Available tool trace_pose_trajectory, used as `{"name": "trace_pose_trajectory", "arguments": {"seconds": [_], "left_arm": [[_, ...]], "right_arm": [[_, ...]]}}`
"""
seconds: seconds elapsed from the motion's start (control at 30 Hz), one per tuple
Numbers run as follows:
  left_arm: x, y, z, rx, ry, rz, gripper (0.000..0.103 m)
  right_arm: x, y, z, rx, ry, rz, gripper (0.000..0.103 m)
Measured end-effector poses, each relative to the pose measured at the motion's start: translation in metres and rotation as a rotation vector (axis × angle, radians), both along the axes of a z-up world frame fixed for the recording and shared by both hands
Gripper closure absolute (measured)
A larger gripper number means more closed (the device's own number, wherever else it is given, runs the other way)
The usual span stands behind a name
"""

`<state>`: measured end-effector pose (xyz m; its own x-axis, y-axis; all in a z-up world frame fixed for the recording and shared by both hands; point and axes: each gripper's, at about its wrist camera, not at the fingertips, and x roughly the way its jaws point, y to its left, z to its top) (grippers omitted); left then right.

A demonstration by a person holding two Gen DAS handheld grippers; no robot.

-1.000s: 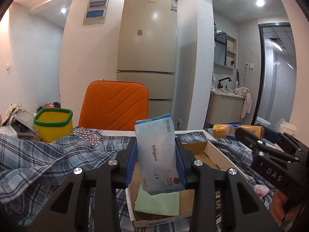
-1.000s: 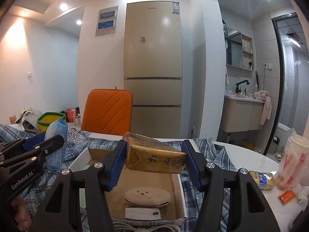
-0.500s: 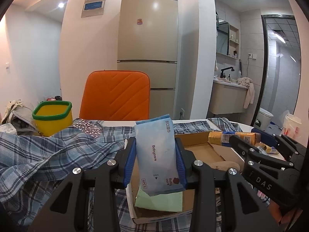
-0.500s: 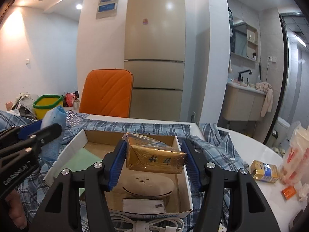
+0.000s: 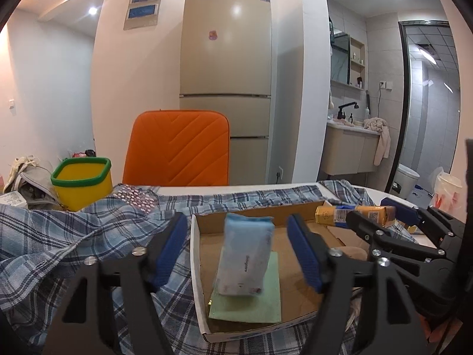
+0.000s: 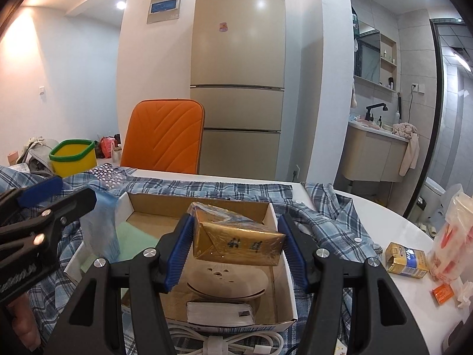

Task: Organize soft objects
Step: 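Lower the gold pack into the box and open the right gripper while the left releases the wipes inside, then reach the right gripper to the pink bunny plush and grasp it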

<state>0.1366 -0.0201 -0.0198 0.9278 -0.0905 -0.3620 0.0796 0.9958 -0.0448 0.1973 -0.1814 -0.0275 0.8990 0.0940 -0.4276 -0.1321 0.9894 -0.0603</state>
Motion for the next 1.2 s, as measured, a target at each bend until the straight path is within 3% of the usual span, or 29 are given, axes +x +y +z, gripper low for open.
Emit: {"name": "trace_pose_trajectory", "arguments": {"seconds": [0.33, 0.47, 0.67, 1.07, 1.2], "left_arm": [[-0.006, 0.000, 0.005, 0.008, -0.037, 0.007, 0.001], [-0.008, 0.000, 0.006, 0.014, -0.050, 0.015, 0.001], [-0.008, 0.001, 0.007, 0.015, -0.052, 0.021, 0.001], [-0.014, -0.003, 0.009, 0.030, -0.078, 0.023, 0.001], [-0.022, -0.001, 0.014, 0.033, -0.122, 0.050, 0.001]], "right_arm": [[0.002, 0.004, -0.002, -0.009, 0.024, 0.004, 0.042], [0.002, 0.004, -0.001, -0.008, 0.023, 0.006, 0.039], [0.000, 0.003, 0.001, -0.010, 0.015, 0.004, 0.021], [-0.002, 0.003, 0.002, -0.016, 0.007, 0.006, 0.021], [-0.010, -0.002, 0.010, -0.007, -0.047, -0.034, 0.021]]}}
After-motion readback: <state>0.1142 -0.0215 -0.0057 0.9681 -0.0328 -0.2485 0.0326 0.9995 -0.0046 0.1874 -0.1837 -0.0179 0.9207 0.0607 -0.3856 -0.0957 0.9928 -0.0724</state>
